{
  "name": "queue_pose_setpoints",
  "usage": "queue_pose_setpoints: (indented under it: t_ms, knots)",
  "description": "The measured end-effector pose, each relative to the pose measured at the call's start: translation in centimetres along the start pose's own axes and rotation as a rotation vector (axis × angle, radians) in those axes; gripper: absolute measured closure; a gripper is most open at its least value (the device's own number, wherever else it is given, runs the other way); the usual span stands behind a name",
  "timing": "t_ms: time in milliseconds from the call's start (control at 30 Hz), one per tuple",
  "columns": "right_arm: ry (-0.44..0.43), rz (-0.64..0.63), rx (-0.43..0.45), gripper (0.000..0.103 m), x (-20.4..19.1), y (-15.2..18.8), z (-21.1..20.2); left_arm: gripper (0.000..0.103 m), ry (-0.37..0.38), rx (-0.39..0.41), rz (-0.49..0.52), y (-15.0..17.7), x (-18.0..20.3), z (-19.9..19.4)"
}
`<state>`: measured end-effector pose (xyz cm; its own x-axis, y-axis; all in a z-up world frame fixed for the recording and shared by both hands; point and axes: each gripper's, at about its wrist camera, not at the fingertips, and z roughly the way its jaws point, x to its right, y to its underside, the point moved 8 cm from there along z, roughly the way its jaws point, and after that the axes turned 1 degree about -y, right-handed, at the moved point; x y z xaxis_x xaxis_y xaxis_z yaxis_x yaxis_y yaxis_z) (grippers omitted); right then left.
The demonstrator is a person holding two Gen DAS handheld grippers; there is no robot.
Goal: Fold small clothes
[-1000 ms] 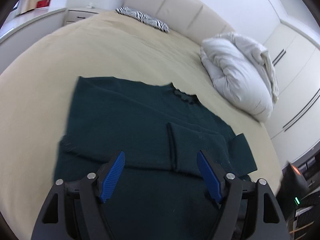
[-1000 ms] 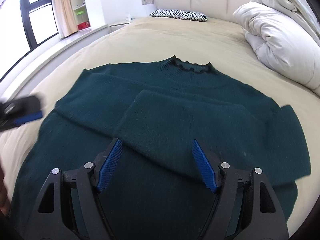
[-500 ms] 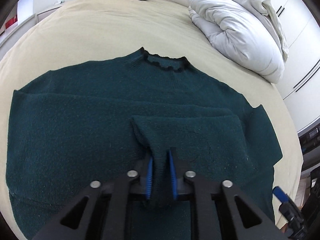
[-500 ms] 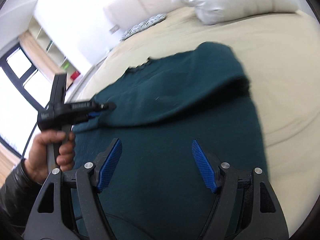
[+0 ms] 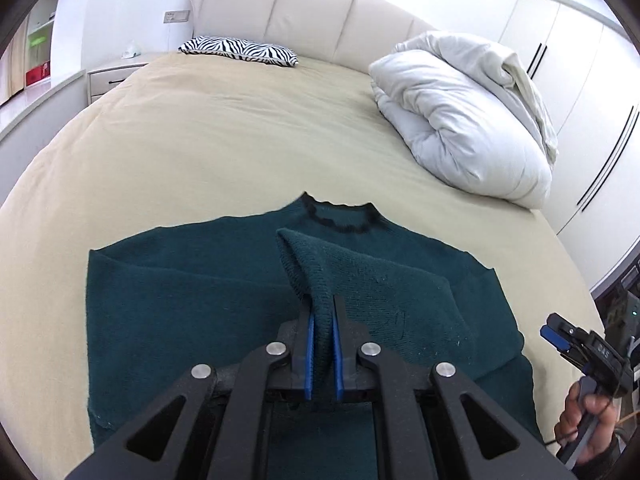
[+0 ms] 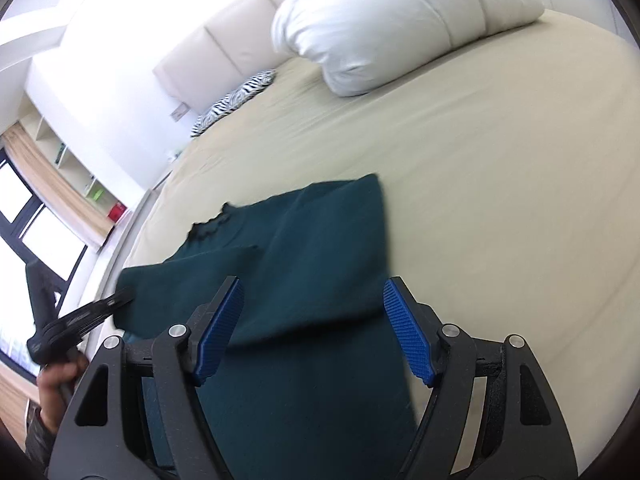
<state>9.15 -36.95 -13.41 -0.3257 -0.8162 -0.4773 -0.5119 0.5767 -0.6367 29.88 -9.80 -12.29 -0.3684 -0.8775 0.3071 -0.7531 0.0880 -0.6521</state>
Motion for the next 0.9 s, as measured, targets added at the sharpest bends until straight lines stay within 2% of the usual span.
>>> queue_pose_setpoints:
  t_ms: [267, 433, 467, 533, 567, 600, 700, 800, 900]
  knots:
    - [0.015, 0.120, -0.059, 0.034, 4.0, -2.7, 4.6, 0.094, -0.038, -0.078, -0.053, 2.5, -3.2, 3.2]
    - [0.013, 0.083, -0.098, 0.039, 3.6, -4.9, 8.6, 0.094, -0.036, -0.078, -0.057, 3.5, -3.7, 3.5]
    - [0.008, 0.081, -0.129, 0.044, 3.5, -5.0, 9.8, 0.093, -0.033, -0.077, -0.057, 3.6, -3.8, 3.5]
    - [0.028, 0.080, -0.189, 0.070, 3.7, -4.8, 11.9, 0.093, -0.030, -0.073, -0.051, 3.6, -4.0, 3.2]
    - [0.045, 0.070, -0.200, 0.076, 4.0, -4.7, 12.7, 0.093, -0.029, -0.071, -0.049, 3.6, -4.0, 3.1]
    - [0.060, 0.060, -0.195, 0.091, 4.3, -4.9, 13.0, 0.094, -0.027, -0.066, -0.043, 3.6, -3.9, 2.9]
    - [0.051, 0.100, -0.176, 0.096, 5.2, -5.5, 12.8, 0.094, -0.028, -0.050, -0.023, 3.5, -3.2, 2.7]
    - [0.082, 0.044, -0.151, 0.097, 4.9, -6.2, 12.2, 0.094, -0.033, -0.051, -0.022, 3.8, -2.8, 3.2]
    - [0.111, 0.067, -0.144, 0.098, 6.1, -6.9, 12.7, 0.094, -0.037, -0.060, -0.031, 4.1, -3.1, 4.0]
